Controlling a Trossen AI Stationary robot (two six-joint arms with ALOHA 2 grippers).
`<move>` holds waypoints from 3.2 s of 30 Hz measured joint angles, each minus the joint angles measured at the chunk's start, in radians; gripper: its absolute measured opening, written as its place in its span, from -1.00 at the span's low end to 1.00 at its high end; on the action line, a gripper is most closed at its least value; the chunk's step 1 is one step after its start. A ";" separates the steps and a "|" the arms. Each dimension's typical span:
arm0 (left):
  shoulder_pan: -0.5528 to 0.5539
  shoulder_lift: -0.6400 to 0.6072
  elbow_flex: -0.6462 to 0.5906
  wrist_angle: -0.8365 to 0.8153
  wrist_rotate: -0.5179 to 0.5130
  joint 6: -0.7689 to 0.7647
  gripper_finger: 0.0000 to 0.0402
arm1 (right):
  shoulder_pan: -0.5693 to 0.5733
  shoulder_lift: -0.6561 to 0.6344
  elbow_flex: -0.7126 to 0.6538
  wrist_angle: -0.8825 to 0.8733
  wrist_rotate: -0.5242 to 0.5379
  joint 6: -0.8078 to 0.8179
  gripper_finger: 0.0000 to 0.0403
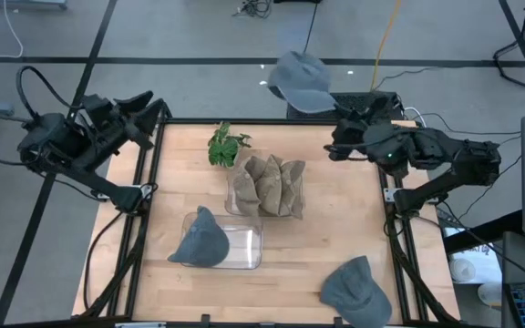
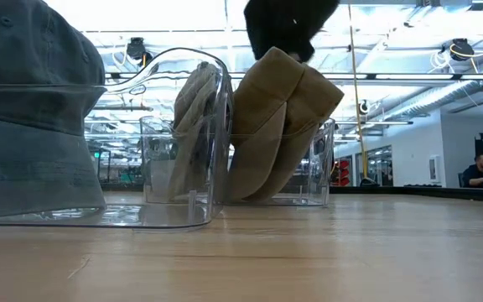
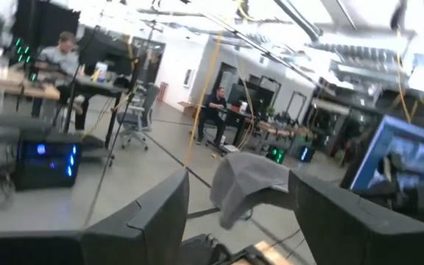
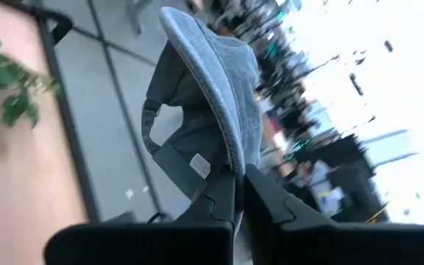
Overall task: Pick & Place hat
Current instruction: Put the top blue cap into the bottom transparent bin
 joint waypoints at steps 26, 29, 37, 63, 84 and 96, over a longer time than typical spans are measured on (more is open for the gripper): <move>0.114 -0.015 0.000 -0.003 0.262 -0.487 0.20 | 0.120 0.044 -0.320 1.067 -0.167 -1.127 -1.00; 0.127 -0.021 0.000 -0.003 0.292 -0.505 0.20 | 0.156 0.044 -0.333 1.078 -0.177 -1.126 -1.00; 0.175 -0.027 0.000 -0.031 0.434 -0.576 0.20 | 0.272 0.044 -0.335 1.105 -0.219 -1.129 -1.00; 0.327 0.140 0.000 0.011 1.034 -1.062 0.20 | 0.435 0.037 -0.336 1.091 -0.203 -1.103 -1.00; 0.405 0.205 0.000 -0.055 1.270 -1.236 0.03 | 0.455 0.037 -0.336 1.060 -0.157 -1.071 -1.00; 0.471 0.200 0.000 -0.054 1.343 -1.187 -0.92 | 0.455 0.037 -0.336 1.060 -0.157 -1.071 -1.00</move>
